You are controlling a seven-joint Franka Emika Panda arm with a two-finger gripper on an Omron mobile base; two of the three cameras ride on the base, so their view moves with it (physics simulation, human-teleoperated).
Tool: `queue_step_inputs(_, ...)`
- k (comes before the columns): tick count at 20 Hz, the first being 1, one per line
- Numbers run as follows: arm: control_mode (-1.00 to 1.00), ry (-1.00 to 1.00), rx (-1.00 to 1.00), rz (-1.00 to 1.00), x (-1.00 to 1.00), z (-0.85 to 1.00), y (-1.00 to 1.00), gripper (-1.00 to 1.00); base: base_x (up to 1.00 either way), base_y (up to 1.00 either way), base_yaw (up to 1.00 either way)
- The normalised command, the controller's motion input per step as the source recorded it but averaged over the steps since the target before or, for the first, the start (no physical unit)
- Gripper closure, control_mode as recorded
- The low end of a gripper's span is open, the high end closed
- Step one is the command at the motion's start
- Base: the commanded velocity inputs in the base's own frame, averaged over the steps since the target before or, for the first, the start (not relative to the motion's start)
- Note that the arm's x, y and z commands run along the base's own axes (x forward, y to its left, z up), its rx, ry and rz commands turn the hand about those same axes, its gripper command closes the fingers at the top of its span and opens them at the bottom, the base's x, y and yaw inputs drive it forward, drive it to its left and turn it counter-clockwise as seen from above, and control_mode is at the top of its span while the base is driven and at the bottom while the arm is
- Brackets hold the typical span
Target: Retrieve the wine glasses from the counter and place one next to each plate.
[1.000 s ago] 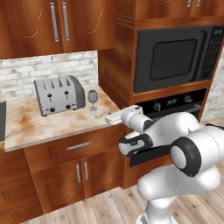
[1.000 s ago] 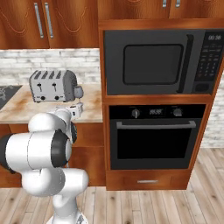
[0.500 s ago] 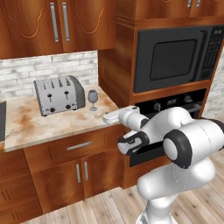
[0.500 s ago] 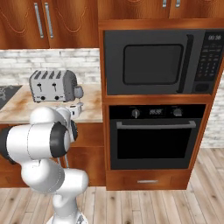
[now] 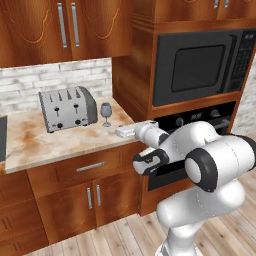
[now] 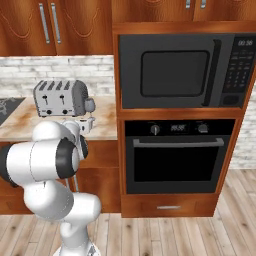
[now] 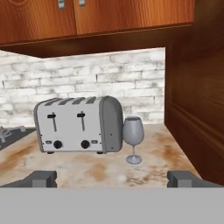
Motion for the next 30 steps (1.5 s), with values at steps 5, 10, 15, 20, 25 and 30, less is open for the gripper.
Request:
queue_step_inputs(5,-1.0,0.0,0.0,0.0,0.01,0.0,0.0,-1.0,0.0,0.0,0.0)
queue_step_inputs(10,-1.0,0.0,0.0,0.0,0.0,0.0,0.0,-1.0,0.0,0.0,0.0)
queue_step_inputs(15,-1.0,0.0,0.0,0.0,0.0,0.0,0.0,-1.0,0.0,0.0,0.0)
queue_step_inputs(20,-1.0,0.0,0.0,0.0,0.0,0.0,0.0,-1.0,0.0,0.0,0.0)
queue_step_inputs(25,-1.0,-0.03,0.01,0.0,-0.1,0.0,-0.35,-1.0,0.0,0.0,0.0)
queue_step_inputs(30,-1.0,-0.01,0.0,0.0,0.0,0.0,-0.27,-1.0,0.0,0.0,0.0)
